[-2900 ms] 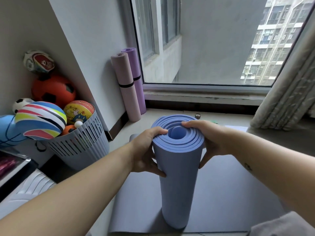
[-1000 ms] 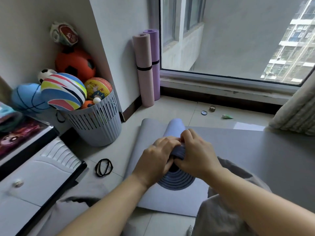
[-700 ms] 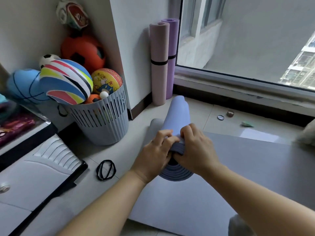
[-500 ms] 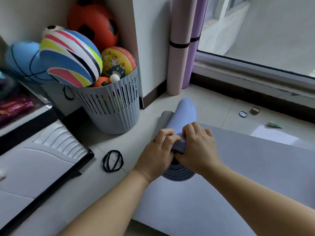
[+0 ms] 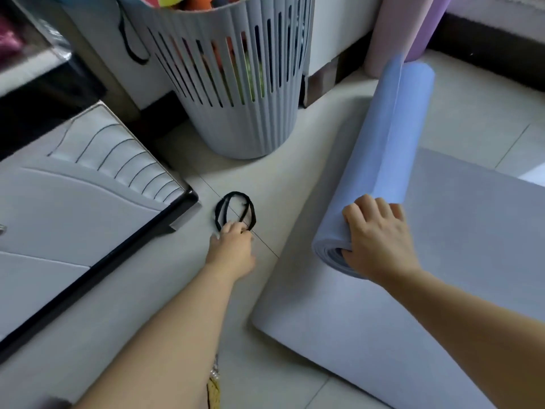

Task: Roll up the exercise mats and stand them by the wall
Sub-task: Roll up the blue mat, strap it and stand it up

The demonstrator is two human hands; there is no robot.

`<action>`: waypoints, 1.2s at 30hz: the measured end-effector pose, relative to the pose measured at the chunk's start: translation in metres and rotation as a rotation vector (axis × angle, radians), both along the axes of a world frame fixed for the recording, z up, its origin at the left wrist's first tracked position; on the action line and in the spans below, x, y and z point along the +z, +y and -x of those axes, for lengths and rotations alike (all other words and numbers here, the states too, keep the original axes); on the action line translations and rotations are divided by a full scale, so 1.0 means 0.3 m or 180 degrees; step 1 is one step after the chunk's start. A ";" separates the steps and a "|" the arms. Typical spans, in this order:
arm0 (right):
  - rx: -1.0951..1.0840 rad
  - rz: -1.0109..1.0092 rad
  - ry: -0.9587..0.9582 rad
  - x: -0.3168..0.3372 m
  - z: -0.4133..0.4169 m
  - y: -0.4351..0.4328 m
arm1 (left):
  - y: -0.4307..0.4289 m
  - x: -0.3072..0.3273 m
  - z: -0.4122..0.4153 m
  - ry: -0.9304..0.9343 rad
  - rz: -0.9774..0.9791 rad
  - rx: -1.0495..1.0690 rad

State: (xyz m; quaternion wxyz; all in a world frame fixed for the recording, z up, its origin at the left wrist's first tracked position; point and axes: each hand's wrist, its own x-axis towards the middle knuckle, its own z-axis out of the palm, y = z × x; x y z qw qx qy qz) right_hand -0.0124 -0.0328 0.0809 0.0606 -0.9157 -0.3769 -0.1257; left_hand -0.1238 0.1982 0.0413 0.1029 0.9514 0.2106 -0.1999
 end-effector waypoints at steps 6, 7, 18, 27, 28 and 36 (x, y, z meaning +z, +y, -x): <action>0.0134 0.0017 -0.0043 -0.145 0.004 0.019 | 0.067 -0.165 -0.032 0.0638 0.0031 -0.0169; 0.0140 0.0029 -0.0035 -0.163 0.005 0.020 | 0.073 -0.183 -0.045 0.0673 0.0015 -0.0226; 0.0221 0.0150 0.0109 -0.247 0.000 0.019 | 0.055 -0.303 -0.079 0.0806 -0.0055 -0.0003; 0.0115 -0.0037 0.0260 -0.046 -0.067 -0.041 | 0.022 -0.038 -0.122 -0.1450 -0.0013 0.0380; 0.0031 -0.0101 0.0289 0.009 -0.079 -0.058 | 0.005 0.022 -0.135 -0.1446 0.0032 0.0426; -0.0642 -0.0962 0.0597 0.559 -0.082 -0.194 | -0.267 0.524 -0.198 -0.1568 0.1337 0.0400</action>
